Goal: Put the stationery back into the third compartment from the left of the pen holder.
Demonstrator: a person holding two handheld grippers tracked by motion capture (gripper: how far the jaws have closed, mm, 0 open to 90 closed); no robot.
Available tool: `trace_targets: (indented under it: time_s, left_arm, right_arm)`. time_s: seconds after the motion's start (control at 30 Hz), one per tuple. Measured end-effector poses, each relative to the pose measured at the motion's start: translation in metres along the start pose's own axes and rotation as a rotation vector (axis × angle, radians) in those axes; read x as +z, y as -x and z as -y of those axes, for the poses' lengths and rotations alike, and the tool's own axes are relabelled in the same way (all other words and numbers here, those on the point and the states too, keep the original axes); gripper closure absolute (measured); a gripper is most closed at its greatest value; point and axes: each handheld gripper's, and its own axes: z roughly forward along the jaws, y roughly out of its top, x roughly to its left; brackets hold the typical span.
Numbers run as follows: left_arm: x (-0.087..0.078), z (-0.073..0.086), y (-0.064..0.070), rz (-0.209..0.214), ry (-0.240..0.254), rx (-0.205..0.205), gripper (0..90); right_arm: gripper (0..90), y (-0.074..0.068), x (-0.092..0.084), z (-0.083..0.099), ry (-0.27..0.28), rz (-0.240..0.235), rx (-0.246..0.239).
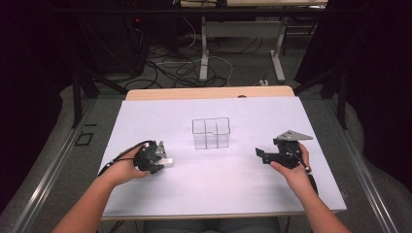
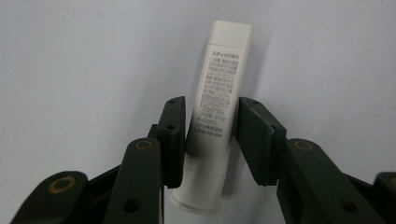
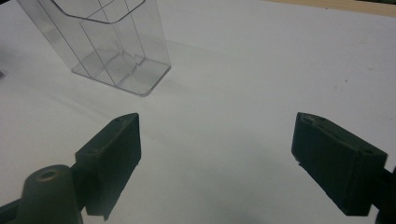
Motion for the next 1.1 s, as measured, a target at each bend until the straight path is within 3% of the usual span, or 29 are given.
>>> trace_targets:
  time_s: [0.27, 0.53, 0.93, 1.1]
  left_arm:
    - [-0.001, -0.001, -0.001, -0.002, -0.021, 0.071, 68.7]
    - [-0.001, 0.000, -0.002, 0.007, -0.015, 0.073, 69.1]
    - [-0.006, -0.006, -0.002, 0.035, -0.006, 0.027, 69.3]
    - [-0.015, -0.015, -0.003, 0.090, 0.017, -0.063, 69.4]
  right_arm:
    - [15.2, 0.000, 0.000, 0.000, 0.002, 0.001, 0.000]
    - [15.2, 0.000, -0.001, 0.000, 0.003, 0.003, -0.005]
    - [15.2, -0.001, 0.000, -0.001, 0.002, 0.004, -0.008]
    - [15.3, -0.003, 0.000, -0.001, 0.000, 0.000, -0.011]
